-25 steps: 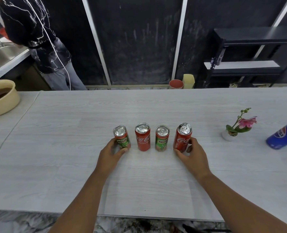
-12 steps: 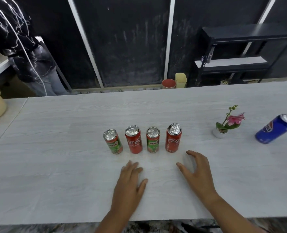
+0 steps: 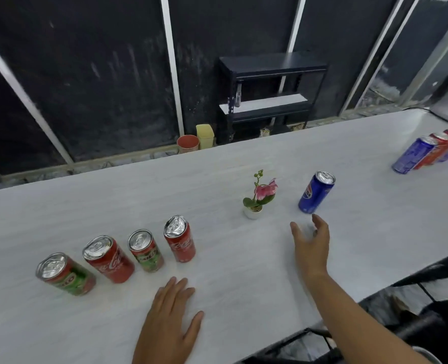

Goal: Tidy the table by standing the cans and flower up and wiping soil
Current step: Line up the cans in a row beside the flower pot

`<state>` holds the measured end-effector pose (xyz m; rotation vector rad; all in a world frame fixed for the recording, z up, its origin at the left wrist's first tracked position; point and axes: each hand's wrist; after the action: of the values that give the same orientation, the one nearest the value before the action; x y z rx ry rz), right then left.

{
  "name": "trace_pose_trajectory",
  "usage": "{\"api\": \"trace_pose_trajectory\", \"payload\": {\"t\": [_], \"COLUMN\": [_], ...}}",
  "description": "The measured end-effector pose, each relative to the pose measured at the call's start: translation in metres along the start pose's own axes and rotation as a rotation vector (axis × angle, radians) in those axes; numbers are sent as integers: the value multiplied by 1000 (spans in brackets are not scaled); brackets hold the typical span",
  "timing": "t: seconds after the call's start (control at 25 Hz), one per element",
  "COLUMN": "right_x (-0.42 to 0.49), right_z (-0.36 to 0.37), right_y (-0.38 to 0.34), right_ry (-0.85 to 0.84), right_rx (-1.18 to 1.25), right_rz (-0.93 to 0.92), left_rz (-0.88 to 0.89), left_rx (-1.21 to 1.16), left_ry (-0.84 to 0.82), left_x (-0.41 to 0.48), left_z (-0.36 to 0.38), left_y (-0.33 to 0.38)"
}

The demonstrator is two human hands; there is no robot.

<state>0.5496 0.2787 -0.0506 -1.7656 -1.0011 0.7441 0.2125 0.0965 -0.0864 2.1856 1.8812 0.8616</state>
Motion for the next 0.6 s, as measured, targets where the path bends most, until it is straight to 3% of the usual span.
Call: {"api": "trace_pose_trajectory", "payload": {"t": [0.2, 0.48, 0.6], "right_x": [61, 95, 96], "right_z": [-7, 3, 3], "right_y": [-10, -22, -12], "right_ry": [-22, 112, 58], "right_rx": [110, 49, 101], "right_rz": [37, 17, -16], "left_rz": [3, -29, -35], "left_rx": [-26, -16, -12], "left_ry": [-13, -38, -57], "left_x": [3, 0, -2], "left_z": [0, 3, 3], "left_y": [0, -3, -4]}}
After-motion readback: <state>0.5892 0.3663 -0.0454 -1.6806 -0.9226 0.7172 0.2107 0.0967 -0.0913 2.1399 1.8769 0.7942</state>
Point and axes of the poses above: each hand's wrist, its own x-axis towards the middle knuckle, its own z-axis out of the palm, y = z × x, and after that the axes turned 3 degrees about -x, right-handed
